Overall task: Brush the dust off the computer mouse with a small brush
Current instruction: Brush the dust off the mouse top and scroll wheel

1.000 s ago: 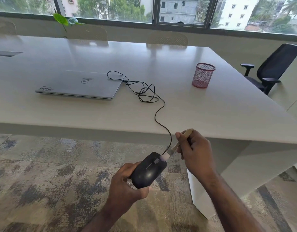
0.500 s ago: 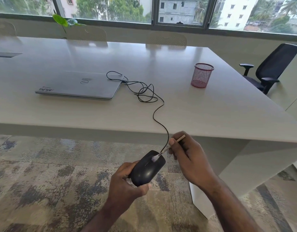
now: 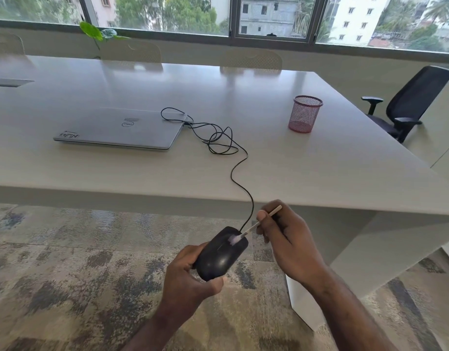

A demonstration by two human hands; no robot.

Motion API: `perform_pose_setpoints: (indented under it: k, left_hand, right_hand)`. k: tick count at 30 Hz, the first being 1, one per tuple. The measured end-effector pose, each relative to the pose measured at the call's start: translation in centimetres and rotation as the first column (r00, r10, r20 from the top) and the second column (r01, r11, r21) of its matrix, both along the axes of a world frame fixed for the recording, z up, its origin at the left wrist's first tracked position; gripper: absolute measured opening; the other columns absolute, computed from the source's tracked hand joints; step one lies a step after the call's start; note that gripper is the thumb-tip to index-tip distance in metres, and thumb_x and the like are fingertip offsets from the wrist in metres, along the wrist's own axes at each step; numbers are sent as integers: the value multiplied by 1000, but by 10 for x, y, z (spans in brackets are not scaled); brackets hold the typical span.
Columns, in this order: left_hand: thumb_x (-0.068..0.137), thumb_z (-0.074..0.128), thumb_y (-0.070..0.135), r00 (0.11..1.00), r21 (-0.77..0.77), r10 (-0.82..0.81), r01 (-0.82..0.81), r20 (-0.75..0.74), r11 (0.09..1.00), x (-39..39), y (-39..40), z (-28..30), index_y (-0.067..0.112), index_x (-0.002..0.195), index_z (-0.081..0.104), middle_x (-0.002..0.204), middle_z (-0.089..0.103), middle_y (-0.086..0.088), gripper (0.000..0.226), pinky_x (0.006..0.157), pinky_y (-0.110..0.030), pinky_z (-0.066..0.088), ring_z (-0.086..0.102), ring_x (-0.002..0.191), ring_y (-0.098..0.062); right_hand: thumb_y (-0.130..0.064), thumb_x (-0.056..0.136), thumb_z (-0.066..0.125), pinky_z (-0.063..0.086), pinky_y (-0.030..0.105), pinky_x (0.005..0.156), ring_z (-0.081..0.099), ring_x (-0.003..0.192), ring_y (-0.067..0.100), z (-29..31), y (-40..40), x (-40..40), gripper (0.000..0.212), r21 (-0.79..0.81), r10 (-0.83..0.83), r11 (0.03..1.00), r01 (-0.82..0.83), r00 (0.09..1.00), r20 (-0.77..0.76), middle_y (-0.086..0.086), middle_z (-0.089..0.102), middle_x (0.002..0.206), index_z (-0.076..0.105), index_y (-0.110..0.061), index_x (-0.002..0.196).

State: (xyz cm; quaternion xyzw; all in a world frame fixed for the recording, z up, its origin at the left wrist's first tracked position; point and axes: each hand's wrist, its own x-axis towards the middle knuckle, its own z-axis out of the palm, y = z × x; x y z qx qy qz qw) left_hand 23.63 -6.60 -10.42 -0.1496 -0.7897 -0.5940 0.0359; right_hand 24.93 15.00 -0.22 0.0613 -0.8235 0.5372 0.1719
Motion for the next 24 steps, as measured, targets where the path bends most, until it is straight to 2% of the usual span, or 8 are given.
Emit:
perform_pose_setpoints:
  k: [3, 5, 8, 13, 15, 18, 21, 24]
  left_hand:
    - [54, 85, 27, 1000, 4, 1, -1, 0, 1000, 0, -1, -1, 48, 113, 73, 100, 70, 8, 64, 71, -21, 56, 67, 90, -17]
    - [54, 84, 28, 1000, 5, 5, -5, 3, 1000, 0, 0, -1, 49, 113, 73, 101, 70, 8, 63, 72, -25, 57, 68, 90, -17]
    - [53, 84, 28, 1000, 5, 10, -10, 6, 1000, 1, 0, -1, 50, 111, 73, 102, 70, 11, 64, 73, -23, 57, 68, 91, -15]
    - [52, 84, 31, 1000, 2, 14, -14, -4, 1000, 1, 2, 3, 52, 111, 72, 99, 70, 12, 63, 69, -16, 53, 67, 88, -13]
    - [52, 84, 32, 1000, 7, 15, -15, -5, 1000, 1, 2, 3, 53, 111, 72, 99, 70, 12, 64, 68, -14, 53, 67, 89, -12]
    - [53, 84, 31, 1000, 6, 13, -13, -12, 1000, 1, 2, 3, 51, 112, 72, 99, 70, 12, 64, 69, -13, 51, 67, 90, -13]
    - [52, 84, 31, 999, -14, 22, -22, -25, 1000, 0, 2, 2, 49, 112, 73, 98, 70, 13, 64, 69, -11, 49, 67, 90, -12]
    - [50, 83, 31, 999, -37, 26, -28, -37, 999, 0, 4, 2, 50, 111, 73, 98, 69, 13, 65, 70, -8, 48, 66, 91, -12]
  right_hand:
    - [-38, 101, 49, 49, 54, 62, 54, 63, 31, -2, 5, -1, 16, 108, -40, 993, 42, 999, -28, 11, 60, 70, 52, -31, 86]
    - [-37, 102, 48, 49, 51, 62, 53, 64, 30, -3, 6, -1, 16, 118, -94, 988, 100, 994, -57, 12, 59, 70, 51, -31, 88]
    - [-43, 101, 46, 50, 52, 64, 55, 67, 30, -3, 3, 0, 17, 64, -125, 990, 129, 990, -61, 12, 60, 72, 52, -31, 89]
    - [-46, 97, 50, 50, 61, 67, 56, 69, 33, -4, -7, 5, 19, -78, 14, 997, -14, 1000, 1, 4, 63, 75, 58, -33, 87]
    - [-46, 94, 52, 51, 60, 68, 58, 70, 32, -6, -8, 5, 18, -148, 57, 988, -51, 998, 35, -2, 65, 74, 60, -33, 85]
    - [-45, 94, 53, 51, 53, 68, 59, 67, 21, -6, -7, 5, 18, -174, 98, 981, -88, 994, 45, -1, 67, 74, 61, -31, 85]
    - [-44, 98, 51, 51, 52, 67, 57, 68, 23, -4, -7, 5, 17, -134, 53, 990, -53, 999, -3, 2, 63, 75, 60, -33, 88]
    - [-40, 103, 47, 48, 44, 61, 52, 65, 21, -5, -9, 3, 21, 33, 34, 999, -34, 999, -9, 1, 57, 74, 54, -27, 88]
